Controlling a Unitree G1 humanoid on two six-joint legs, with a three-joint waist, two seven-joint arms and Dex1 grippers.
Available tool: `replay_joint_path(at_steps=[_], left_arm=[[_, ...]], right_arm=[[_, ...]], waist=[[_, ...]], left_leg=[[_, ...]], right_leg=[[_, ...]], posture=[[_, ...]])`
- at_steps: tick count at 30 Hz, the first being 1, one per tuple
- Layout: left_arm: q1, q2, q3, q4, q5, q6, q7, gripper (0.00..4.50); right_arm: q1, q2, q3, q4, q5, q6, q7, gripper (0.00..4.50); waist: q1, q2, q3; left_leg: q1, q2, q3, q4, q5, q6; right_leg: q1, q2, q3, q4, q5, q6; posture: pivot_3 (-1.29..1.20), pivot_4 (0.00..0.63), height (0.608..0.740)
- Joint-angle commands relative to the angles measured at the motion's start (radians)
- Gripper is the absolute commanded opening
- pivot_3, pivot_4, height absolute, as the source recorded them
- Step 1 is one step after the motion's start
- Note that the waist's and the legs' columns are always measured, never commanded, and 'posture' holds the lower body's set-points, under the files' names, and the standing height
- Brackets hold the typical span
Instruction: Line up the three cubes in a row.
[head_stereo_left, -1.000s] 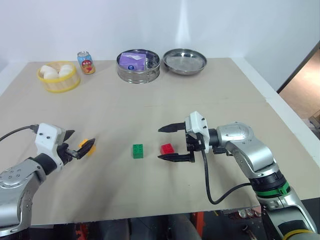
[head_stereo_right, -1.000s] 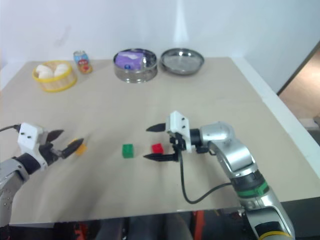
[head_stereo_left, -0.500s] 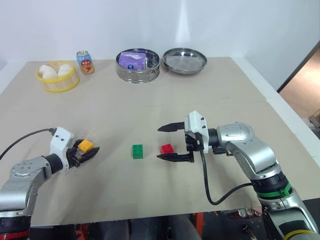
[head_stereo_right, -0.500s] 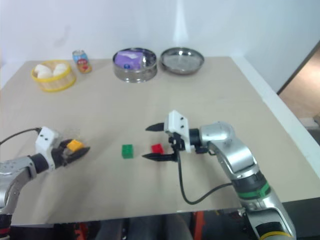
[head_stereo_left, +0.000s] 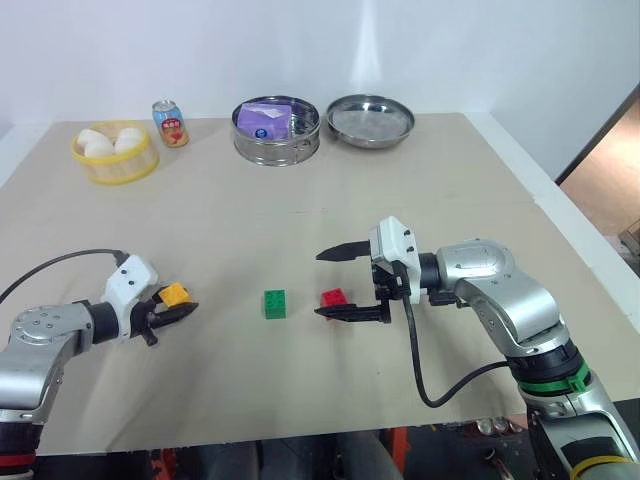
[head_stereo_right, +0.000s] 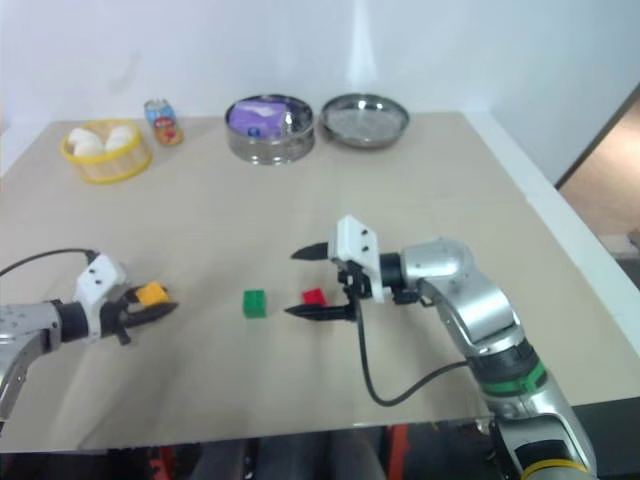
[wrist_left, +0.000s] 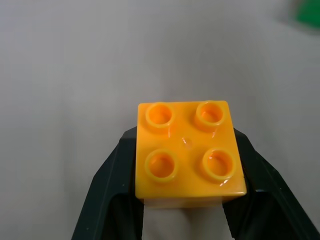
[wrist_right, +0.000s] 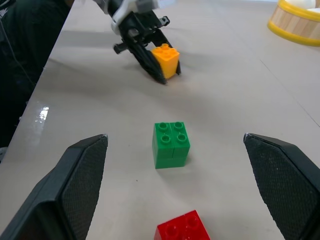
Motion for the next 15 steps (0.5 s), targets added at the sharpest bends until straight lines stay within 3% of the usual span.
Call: replay_joint_path(at_steps=[1,8,15], left_arm=[[-0.084,0.068,-0.073,-0.038,-0.054,-0.078,-0.204,1.39],[-0.221,0.075,-0.206,0.074,-0.022,-0.161,-0.376,1.39],[-0.312,0.056,-0.272,0.202,0.024,-0.218,-0.425,1.39]], right_arm=[[-0.021,-0.012,-0.037,-0.029,0.011,-0.009,0.001,4.5],[-0.013,-0.019,-0.042,-0.027,0.003,-0.015,-0.008,4.5],[0.025,-0.042,-0.063,-0.061,0.01,-0.007,-0.024,4.5]], waist=[[0.0,0.0,0.0],[0.001,0.0,0.0],[0.0,0.0,0.0]], left_leg=[[0.0,0.0,0.0,0.0,0.0,0.0],[0.0,0.0,0.001,-0.001,0.0,0.0],[0.0,0.0,0.0,-0.001,0.0,0.0]], right_leg=[[0.0,0.0,0.0,0.0,0.0,0.0],[0.0,0.0,0.0,0.0,0.0,0.0],[-0.001,0.001,0.0,0.0,-0.001,0.0]], posture=[[0.0,0.15,0.74],[0.0,0.15,0.74],[0.0,0.15,0.74]])
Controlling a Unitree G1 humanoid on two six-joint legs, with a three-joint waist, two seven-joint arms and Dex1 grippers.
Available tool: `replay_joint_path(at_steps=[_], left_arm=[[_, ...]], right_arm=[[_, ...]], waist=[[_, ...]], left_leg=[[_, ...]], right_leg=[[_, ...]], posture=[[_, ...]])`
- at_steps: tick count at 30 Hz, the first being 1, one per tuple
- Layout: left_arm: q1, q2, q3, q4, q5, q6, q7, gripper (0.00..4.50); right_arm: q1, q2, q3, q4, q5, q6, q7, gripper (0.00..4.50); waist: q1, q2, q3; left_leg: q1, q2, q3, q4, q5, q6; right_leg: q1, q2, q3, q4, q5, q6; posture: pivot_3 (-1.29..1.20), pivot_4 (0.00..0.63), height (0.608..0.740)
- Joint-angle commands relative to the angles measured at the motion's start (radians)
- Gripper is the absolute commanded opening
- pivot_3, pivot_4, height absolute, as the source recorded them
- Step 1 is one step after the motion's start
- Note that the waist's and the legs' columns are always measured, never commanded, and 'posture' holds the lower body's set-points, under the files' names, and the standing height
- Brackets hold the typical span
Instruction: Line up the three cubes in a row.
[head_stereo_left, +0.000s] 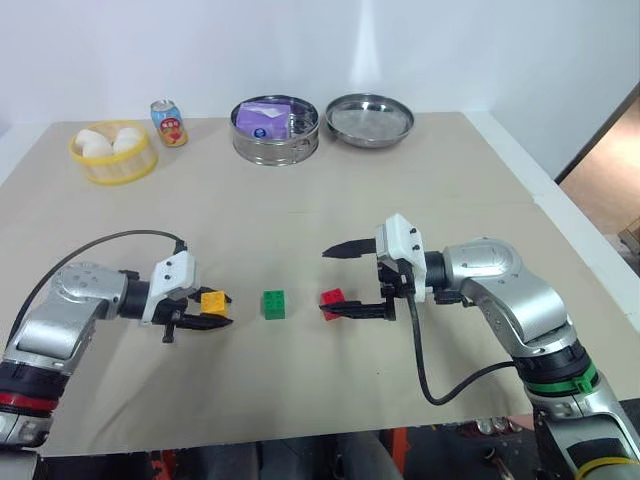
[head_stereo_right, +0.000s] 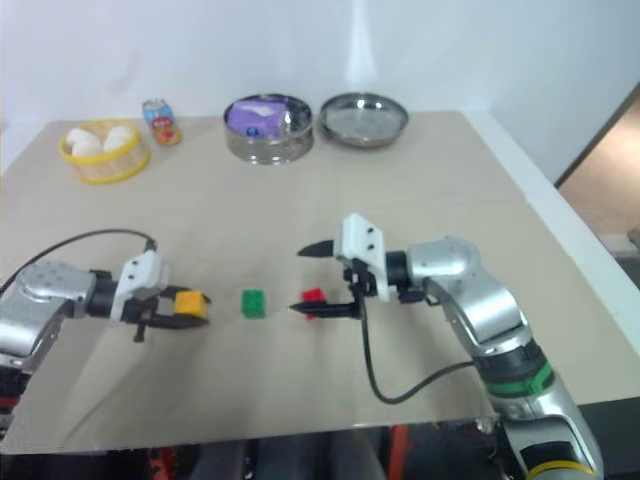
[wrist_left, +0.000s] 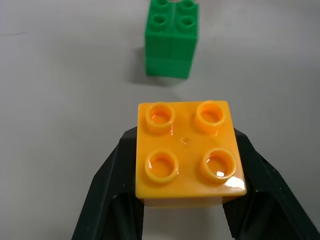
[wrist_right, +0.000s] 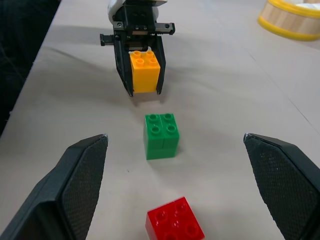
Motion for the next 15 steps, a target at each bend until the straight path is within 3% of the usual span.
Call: replay_joint_path(at_steps=[1,15], left_arm=[[-0.053,-0.001,-0.029,0.074,0.032,-0.057,-0.038,1.39],[-0.101,-0.013,-0.062,0.164,0.074,-0.159,-0.081,1.39]], right_arm=[[0.026,-0.025,-0.052,-0.064,0.013,-0.002,-0.016,4.5],[0.077,-0.046,-0.067,-0.082,0.015,-0.019,-0.018,4.5]], waist=[[0.0,0.0,0.0],[0.0,0.0,0.0]], left_leg=[[0.0,0.0,0.0,0.0,0.0,0.0],[0.0,0.0,0.0,0.0,0.0,0.0]], right_leg=[[0.0,0.0,0.0,0.0,0.0,0.0],[0.0,0.0,0.0,0.0,0.0,0.001]], posture=[[0.0,0.15,0.74],[0.0,0.15,0.74]])
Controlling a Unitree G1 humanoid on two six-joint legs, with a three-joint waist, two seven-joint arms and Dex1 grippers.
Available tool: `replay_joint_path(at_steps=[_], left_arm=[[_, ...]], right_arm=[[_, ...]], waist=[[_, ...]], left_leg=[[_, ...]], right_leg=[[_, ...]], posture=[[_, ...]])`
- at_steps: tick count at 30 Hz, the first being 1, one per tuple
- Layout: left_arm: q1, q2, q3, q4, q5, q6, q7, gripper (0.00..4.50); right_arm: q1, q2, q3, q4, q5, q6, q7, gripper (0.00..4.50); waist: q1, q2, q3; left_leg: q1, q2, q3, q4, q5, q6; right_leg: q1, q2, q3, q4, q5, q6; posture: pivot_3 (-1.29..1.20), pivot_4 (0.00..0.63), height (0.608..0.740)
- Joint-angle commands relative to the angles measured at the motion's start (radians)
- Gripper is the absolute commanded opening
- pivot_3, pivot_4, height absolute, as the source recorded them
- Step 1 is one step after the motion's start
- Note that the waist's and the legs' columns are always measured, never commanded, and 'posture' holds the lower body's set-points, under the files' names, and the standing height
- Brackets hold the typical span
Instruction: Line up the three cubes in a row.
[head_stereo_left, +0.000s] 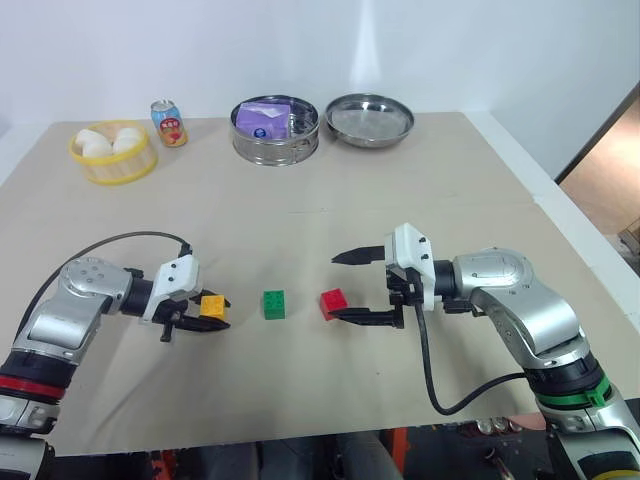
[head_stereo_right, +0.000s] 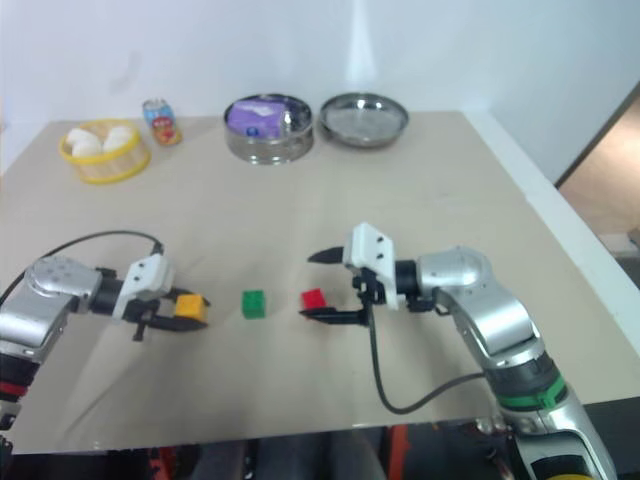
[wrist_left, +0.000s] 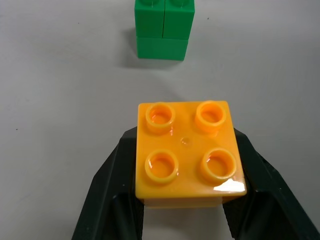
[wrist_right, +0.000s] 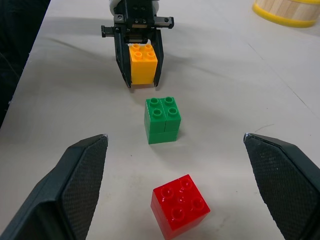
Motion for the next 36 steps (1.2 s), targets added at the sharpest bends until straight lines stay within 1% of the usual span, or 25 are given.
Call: replay_joint_path(at_steps=[1,18,19,20,22,23,24,25,27,28,32,36], left_arm=[[-0.038,-0.007,-0.005,0.04,0.023,-0.07,-0.015,1.39],[-0.115,-0.022,-0.043,0.171,0.065,-0.146,-0.073,1.39],[-0.119,-0.024,-0.043,0.174,0.065,-0.145,-0.075,1.89],[-0.123,-0.025,-0.043,0.175,0.065,-0.142,-0.077,2.19],[-0.128,-0.025,-0.042,0.175,0.064,-0.139,-0.08,2.6],[-0.13,-0.025,-0.041,0.175,0.063,-0.138,-0.082,3.13],[-0.131,-0.024,-0.04,0.175,0.062,-0.138,-0.084,3.13],[-0.13,-0.021,-0.037,0.173,0.061,-0.139,-0.086,3.66],[-0.127,-0.013,-0.031,0.163,0.057,-0.137,-0.09,4.22],[-0.123,-0.008,-0.025,0.152,0.052,-0.133,-0.091,4.37],[-0.09,0.017,0.006,0.084,0.025,-0.095,-0.083,4.37],[-0.011,0.064,0.089,-0.064,-0.049,0.013,-0.045,4.37]], right_arm=[[0.009,-0.01,-0.039,-0.04,0.015,-0.018,0.001,4.5],[-0.001,-0.017,-0.041,-0.068,0.03,0.017,-0.007,4.5],[0.0,-0.018,-0.042,-0.071,0.031,0.02,-0.009,4.5],[0.001,-0.019,-0.043,-0.074,0.033,0.022,-0.009,4.5],[0.0,-0.02,-0.043,-0.078,0.036,0.027,-0.01,4.5],[-0.001,-0.021,-0.043,-0.079,0.038,0.029,-0.011,4.5],[-0.002,-0.021,-0.043,-0.08,0.04,0.031,-0.012,4.5],[-0.004,-0.021,-0.042,-0.08,0.041,0.033,-0.012,4.5],[-0.008,-0.02,-0.04,-0.08,0.043,0.036,-0.013,4.5],[-0.011,-0.019,-0.04,-0.079,0.044,0.037,-0.013,4.5],[-0.019,-0.014,-0.037,-0.078,0.048,0.044,-0.015,4.5],[-0.019,-0.004,-0.046,-0.078,0.064,0.056,-0.028,4.5]], waist=[[0.0,0.0,0.0],[0.0,0.0,0.0],[0.0,0.0,0.0],[0.0,0.0,0.0],[0.0,0.0,0.0],[0.0,0.0,0.0],[0.0,0.0,0.0],[0.0,0.0,0.0],[0.0,0.0,0.0],[0.0,0.0,0.0],[0.0,0.0,0.0],[-0.002,0.0,0.0]], left_leg=[[0.0,0.0,0.0,0.0,0.0,0.0],[0.0,0.0,0.0,0.0,0.0,0.0],[0.0,0.0,0.0,0.0,0.0,0.0],[0.0,0.0,0.0,0.0,0.0,0.0],[0.0,0.0,0.0,0.0,0.0,0.0],[0.0,0.0,0.0,0.0,0.0,0.0],[0.0,0.0,0.0,0.0,0.0,0.0],[0.0,0.0,0.0,0.0,0.0,0.0],[0.0,0.0,0.0,0.0,0.0,0.0],[0.0,0.0,0.0,0.0,0.0,0.0],[0.0,0.0,0.0,0.0,0.0,0.0],[0.0,0.0,0.0,0.0,0.0,0.0]], right_leg=[[0.0,0.0,0.0,0.0,0.0,0.0],[0.0,0.0,0.0,0.0,0.0,0.001],[0.0,0.0,0.0,0.0,0.0,0.001],[0.0,0.0,0.0,0.0,0.0,0.0],[0.0,0.0,0.0,0.0,0.0,0.001],[0.0,0.0,0.0,0.0,0.0,0.001],[0.0,0.0,0.0,0.0,0.0,0.0],[0.0,0.0,0.0,0.0,0.0,0.0],[0.0,0.0,0.0,0.0,0.0,0.0],[0.0,0.0,0.0,0.0,0.0,0.0],[0.0,0.0,0.0,0.0,0.001,0.001],[0.0,0.0,0.001,0.0,0.001,0.001]], posture=[[0.0,0.15,0.74],[0.0,0.15,0.74],[0.0,0.15,0.74],[0.0,0.15,0.74],[0.0,0.15,0.74],[0.0,0.15,0.74],[0.0,0.15,0.74],[0.0,0.15,0.74],[0.0,0.15,0.74],[0.0,0.15,0.74],[0.0,0.15,0.74],[0.0,0.15,0.74]])
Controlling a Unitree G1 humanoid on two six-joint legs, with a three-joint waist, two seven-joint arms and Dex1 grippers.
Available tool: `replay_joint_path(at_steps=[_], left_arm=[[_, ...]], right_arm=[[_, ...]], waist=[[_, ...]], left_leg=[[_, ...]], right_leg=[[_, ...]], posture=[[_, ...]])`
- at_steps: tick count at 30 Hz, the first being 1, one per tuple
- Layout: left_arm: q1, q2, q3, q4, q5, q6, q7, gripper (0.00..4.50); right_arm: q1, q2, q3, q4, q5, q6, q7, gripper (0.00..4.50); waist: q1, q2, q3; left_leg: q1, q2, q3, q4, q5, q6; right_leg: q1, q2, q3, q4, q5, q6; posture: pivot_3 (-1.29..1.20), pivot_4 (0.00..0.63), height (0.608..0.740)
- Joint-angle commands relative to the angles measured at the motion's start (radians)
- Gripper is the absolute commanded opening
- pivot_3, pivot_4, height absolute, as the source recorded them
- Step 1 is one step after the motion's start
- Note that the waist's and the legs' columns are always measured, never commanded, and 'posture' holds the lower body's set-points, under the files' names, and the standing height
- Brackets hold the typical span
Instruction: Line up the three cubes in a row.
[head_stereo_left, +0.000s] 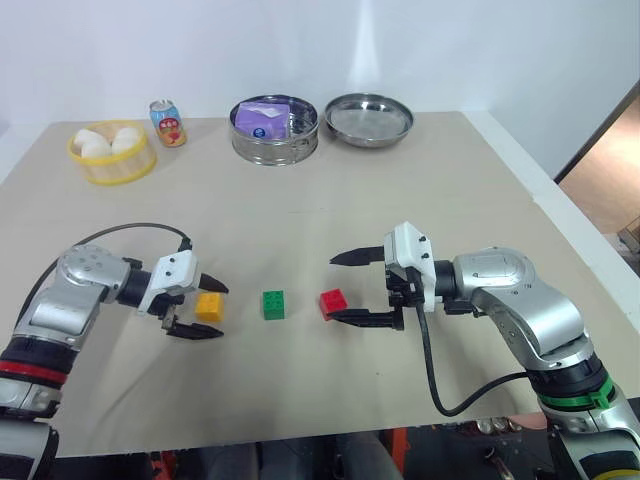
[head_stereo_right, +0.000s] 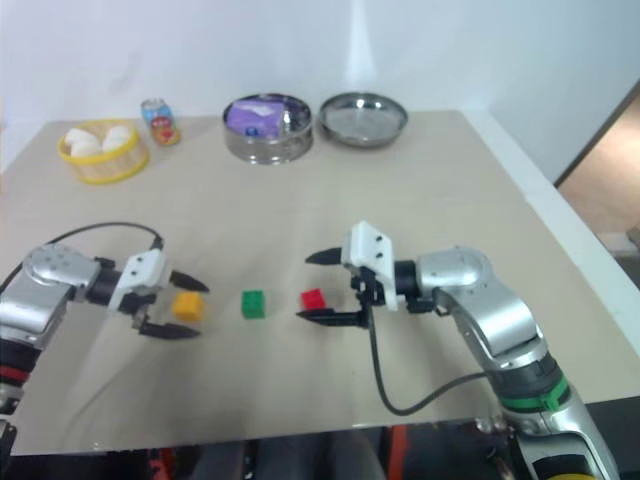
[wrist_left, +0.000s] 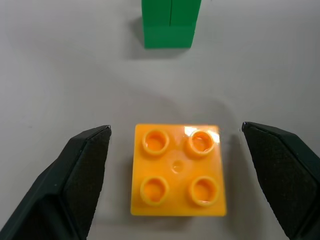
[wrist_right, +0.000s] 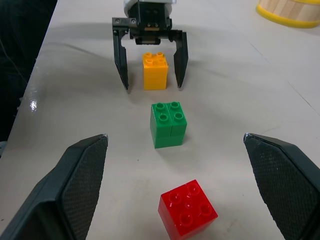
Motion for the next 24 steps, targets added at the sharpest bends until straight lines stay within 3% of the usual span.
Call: replay_joint_path(at_steps=[1,4,8,12,16,19,24], left_arm=[[0.097,0.069,0.145,-0.223,-0.127,0.169,0.059,4.37],[0.199,0.055,0.286,-0.415,-0.243,0.333,0.193,4.37],[0.32,-0.072,0.402,-0.62,-0.29,0.387,0.43,4.37],[0.505,-0.284,0.366,-0.866,-0.255,0.364,0.686,4.37],[0.659,-0.387,0.296,-0.997,-0.194,0.367,0.826,4.37],[0.749,-0.398,0.238,-1.045,-0.168,0.374,0.862,4.37],[0.825,-0.336,0.187,-1.065,-0.164,0.373,0.815,4.37]], right_arm=[[-0.014,0.005,-0.048,-0.042,0.034,0.012,-0.018,4.5],[0.024,-0.001,-0.091,-0.048,0.048,0.008,-0.044,4.5],[0.095,0.005,-0.157,-0.054,0.042,-0.028,-0.093,4.5],[0.22,0.019,-0.21,-0.095,0.009,-0.087,-0.144,4.5],[0.335,0.004,-0.239,-0.154,0.003,-0.114,-0.166,4.5],[0.405,-0.013,-0.264,-0.204,0.02,-0.106,-0.167,4.5],[0.523,-0.072,-0.316,-0.302,0.084,-0.049,-0.137,4.5]], waist=[[0.0,0.0,0.0],[0.0,0.0,0.0],[0.001,0.0,0.0],[0.002,0.0,0.0],[0.002,-0.002,-0.001],[0.002,-0.001,-0.002],[0.001,-0.001,-0.002]], left_leg=[[0.0,0.001,0.0,-0.001,0.0,0.0],[0.0,0.002,0.0,-0.001,0.0,0.0],[-0.001,0.002,0.0,0.0,0.0,0.0],[0.001,0.001,0.0,0.0,0.0,0.0],[0.002,0.001,0.001,0.001,0.0,0.0],[0.004,0.001,0.001,0.001,0.0,0.0],[0.008,-0.001,-0.001,0.003,0.0,-0.001]], right_leg=[[0.0,0.001,0.0,0.0,0.0,0.001],[0.0,0.001,0.0,0.0,-0.001,-0.001],[0.0,0.001,0.0,0.0,0.0,0.001],[0.001,0.0,0.0,0.0,0.0,0.001],[0.004,0.0,0.002,-0.001,0.0,0.002],[0.004,0.001,0.002,-0.001,0.001,0.0],[0.004,0.001,0.005,-0.001,0.002,-0.001]], posture=[[0.0,0.15,0.74],[0.0,0.15,0.74],[0.0,0.15,0.74],[0.0,0.15,0.74],[0.0,0.15,0.74],[0.0,0.15,0.74],[0.0,0.15,0.74]])
